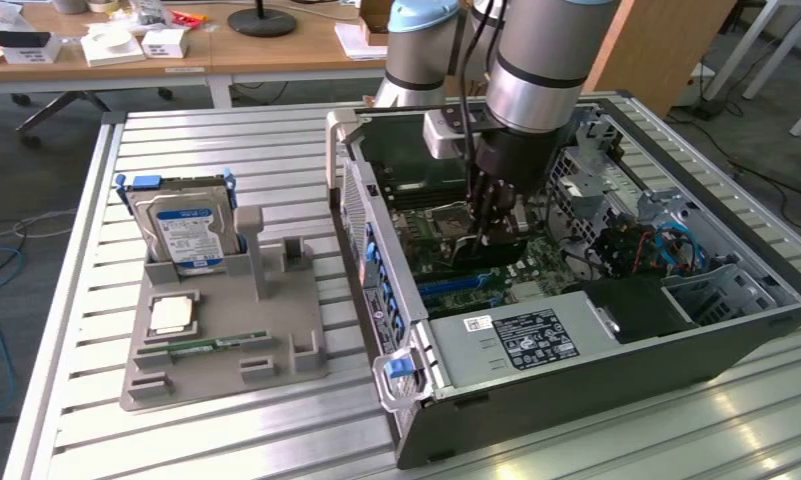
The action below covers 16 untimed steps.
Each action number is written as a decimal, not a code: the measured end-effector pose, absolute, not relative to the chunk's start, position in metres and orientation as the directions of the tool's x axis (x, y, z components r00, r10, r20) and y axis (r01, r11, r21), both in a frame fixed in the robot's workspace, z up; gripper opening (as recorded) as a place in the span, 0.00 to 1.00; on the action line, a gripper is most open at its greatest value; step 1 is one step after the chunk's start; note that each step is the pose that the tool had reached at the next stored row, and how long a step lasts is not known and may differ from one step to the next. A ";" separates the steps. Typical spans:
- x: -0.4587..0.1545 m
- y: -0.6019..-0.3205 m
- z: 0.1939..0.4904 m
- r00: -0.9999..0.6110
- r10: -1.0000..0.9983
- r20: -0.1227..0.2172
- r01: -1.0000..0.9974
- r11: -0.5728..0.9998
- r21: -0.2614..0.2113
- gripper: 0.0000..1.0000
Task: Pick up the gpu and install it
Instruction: 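Insert the gpu into the slot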
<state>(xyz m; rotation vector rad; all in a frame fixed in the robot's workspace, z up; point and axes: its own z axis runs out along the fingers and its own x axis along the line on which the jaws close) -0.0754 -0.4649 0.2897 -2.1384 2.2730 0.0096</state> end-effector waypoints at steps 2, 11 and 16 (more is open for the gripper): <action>-0.076 -0.465 0.290 -0.061 -0.998 -0.019 -0.998 0.061 -0.010 0.25; -0.077 -0.465 0.290 -0.061 -0.998 -0.014 -0.998 0.061 -0.010 0.25; -0.077 -0.465 0.290 -0.061 -0.998 -0.014 -0.998 0.061 -0.010 0.25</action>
